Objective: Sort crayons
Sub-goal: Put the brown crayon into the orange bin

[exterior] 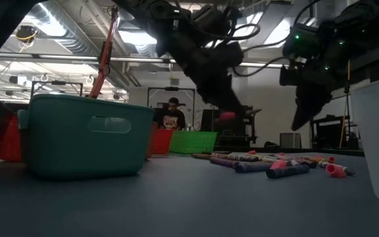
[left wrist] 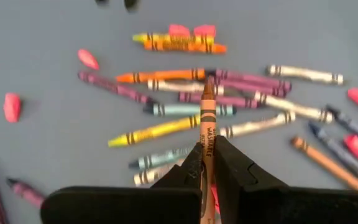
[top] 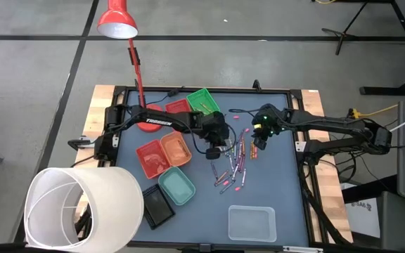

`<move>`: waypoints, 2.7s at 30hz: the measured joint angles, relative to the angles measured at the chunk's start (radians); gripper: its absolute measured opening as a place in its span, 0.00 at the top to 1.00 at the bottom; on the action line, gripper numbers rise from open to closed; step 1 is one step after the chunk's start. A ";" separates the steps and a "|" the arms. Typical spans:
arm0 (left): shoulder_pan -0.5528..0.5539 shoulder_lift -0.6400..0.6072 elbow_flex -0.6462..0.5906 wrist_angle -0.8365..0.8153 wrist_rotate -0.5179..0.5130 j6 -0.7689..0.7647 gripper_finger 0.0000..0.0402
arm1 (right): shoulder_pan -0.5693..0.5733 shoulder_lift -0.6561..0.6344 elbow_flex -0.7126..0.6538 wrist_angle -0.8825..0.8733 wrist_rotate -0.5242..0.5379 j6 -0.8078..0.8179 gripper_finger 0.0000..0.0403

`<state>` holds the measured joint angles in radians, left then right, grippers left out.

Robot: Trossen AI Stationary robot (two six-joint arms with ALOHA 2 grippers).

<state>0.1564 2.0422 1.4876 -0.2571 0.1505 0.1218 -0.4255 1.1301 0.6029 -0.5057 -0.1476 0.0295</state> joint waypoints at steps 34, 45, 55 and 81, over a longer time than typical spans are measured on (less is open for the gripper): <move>0.014 0.000 0.000 0.346 -0.429 -0.199 0.99 | 0.001 0.000 0.000 0.441 -0.063 0.363 0.69; 0.014 0.000 0.000 0.461 -0.422 -0.199 0.99 | 0.001 0.000 0.000 0.502 -0.063 0.363 0.69; 0.019 -0.004 0.000 0.445 -0.427 -0.150 0.99 | 0.001 0.000 0.000 0.419 -0.091 0.363 0.69; 0.011 -0.082 0.001 -0.437 -0.283 0.110 0.99 | 0.001 0.000 0.000 0.157 0.015 0.302 0.69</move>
<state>0.1674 1.9598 1.4887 -0.6943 -0.1322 0.2319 -0.4248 1.1297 0.6033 -0.3489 -0.1322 0.3317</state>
